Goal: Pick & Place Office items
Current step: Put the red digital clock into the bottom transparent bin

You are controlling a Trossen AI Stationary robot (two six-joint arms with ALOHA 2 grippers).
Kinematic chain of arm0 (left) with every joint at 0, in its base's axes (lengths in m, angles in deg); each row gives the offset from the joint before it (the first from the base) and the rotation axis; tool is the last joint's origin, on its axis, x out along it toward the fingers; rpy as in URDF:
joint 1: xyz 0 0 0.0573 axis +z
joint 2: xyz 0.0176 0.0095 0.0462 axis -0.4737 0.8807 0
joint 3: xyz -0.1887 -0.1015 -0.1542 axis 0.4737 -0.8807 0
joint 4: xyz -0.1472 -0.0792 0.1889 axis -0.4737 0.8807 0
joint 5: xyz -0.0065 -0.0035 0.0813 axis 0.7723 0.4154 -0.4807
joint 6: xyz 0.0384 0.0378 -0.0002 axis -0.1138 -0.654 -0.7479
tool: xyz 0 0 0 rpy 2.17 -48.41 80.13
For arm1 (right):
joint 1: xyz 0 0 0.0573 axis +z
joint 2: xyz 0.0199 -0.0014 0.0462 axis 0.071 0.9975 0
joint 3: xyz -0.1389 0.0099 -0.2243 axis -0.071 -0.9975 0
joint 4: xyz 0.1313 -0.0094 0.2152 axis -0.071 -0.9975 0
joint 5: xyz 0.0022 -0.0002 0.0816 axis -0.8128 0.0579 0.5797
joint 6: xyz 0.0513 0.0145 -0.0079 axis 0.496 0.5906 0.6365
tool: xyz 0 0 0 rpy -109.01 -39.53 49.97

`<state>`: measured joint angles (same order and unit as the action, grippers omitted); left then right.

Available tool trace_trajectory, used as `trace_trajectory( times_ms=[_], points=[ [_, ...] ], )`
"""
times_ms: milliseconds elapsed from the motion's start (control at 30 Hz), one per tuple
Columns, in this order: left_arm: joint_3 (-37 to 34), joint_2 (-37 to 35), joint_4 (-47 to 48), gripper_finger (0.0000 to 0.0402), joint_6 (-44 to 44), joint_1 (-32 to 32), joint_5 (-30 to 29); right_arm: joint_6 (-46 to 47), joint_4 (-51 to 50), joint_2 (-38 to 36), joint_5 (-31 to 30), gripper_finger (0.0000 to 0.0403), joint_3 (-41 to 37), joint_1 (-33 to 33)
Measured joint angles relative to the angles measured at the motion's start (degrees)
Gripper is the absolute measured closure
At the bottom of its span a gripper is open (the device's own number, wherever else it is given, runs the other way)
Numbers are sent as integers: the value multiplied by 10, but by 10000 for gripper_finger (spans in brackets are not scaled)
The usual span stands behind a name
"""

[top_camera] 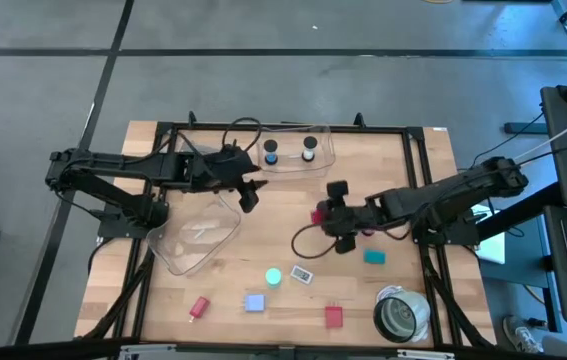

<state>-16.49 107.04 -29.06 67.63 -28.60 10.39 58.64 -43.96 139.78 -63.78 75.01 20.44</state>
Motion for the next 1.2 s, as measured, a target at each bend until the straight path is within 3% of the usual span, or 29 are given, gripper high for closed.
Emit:
trace_trajectory(
  times_ms=[200, 433, 667, 867, 1200],
  points=[
    [0, 8, -80, 196, 1, -15, 76, -3, 3, -2, -149, 249, 63, -10],
    [0, 27, -171, 196, -17, -16, 32, -121, 96, -2, -249, 249, 77, -13],
    [0, 47, -266, 197, -22, 14, 85, -216, 182, -2, -254, 249, 77, -13],
    [0, 52, -272, 197, 2, 43, 167, -239, 209, -2, -254, 248, 77, -14],
    [0, 58, -287, 197, 12, 62, 189, -272, 259, -2, -235, 247, 77, -19]
  ],
)
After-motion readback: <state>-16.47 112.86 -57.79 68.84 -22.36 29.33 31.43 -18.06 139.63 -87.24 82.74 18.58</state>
